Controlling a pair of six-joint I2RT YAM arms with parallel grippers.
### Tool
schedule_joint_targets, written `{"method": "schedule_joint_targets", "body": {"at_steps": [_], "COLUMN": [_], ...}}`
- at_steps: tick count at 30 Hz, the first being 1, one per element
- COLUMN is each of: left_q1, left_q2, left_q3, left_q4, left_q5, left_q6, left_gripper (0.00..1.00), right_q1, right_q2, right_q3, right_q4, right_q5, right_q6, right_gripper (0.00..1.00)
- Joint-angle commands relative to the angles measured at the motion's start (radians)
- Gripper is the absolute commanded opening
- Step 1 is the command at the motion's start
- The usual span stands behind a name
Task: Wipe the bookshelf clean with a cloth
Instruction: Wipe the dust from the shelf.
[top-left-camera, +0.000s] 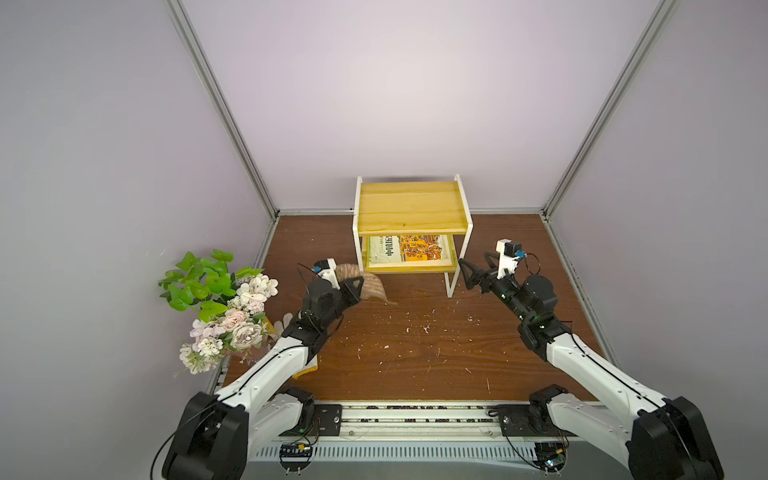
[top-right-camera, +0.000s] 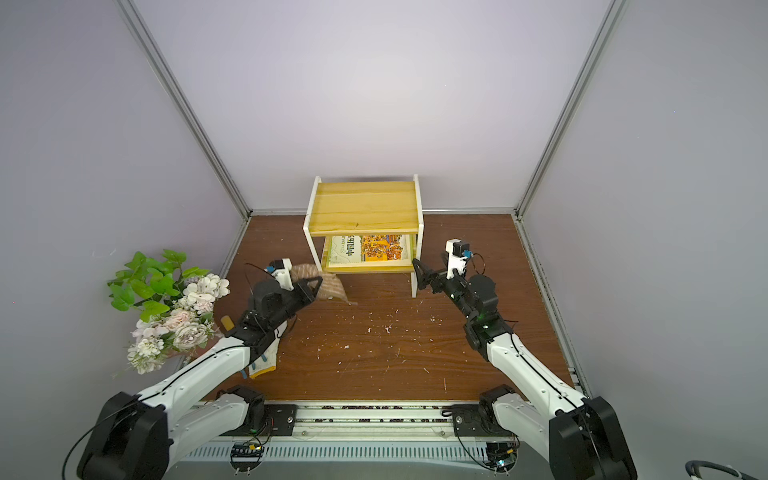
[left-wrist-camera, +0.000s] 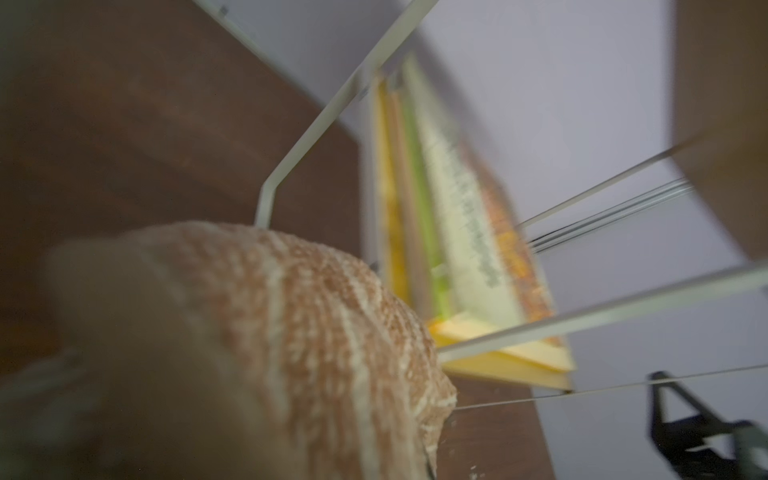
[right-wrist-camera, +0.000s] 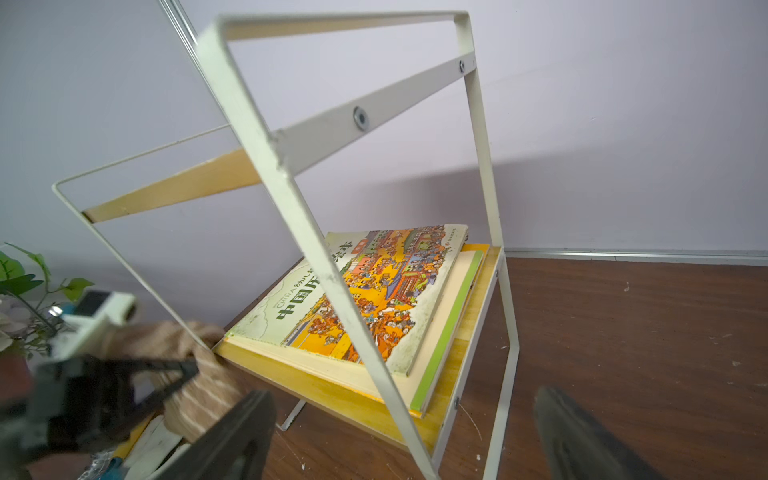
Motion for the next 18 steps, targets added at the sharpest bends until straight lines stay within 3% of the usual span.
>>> {"method": "schedule_joint_targets", "body": {"at_steps": [1, 7, 11, 14, 18], "left_q1": [-0.007, -0.07, -0.143, -0.204, -0.306], "left_q2": [0.021, -0.152, -0.229, -0.223, -0.166], "left_q3": [-0.062, 0.105, 0.191, 0.208, 0.153], "left_q4": [0.092, -0.089, -0.098, 0.042, 0.39], "left_q5": [-0.036, 0.12, 0.288, 0.291, 0.192], "left_q6": [-0.032, 0.092, 0.147, 0.086, -0.022], "left_gripper": [0.0, 0.0, 0.0, 0.0, 0.0], "right_q1": [0.004, 0.004, 0.007, 0.052, 0.169], "right_q2": [0.0, -0.034, -0.073, -0.041, 0.062], "right_q3": [0.018, 0.022, -0.015, -0.043, -0.088], "right_q4": [0.032, 0.022, 0.029, 0.132, 0.561], "right_q5": [-0.016, -0.097, -0.37, -0.597, -0.607], "right_q6": [0.004, -0.031, -0.057, 0.063, 0.411], "right_gripper": [0.99, 0.99, 0.99, 0.99, 0.99]}}
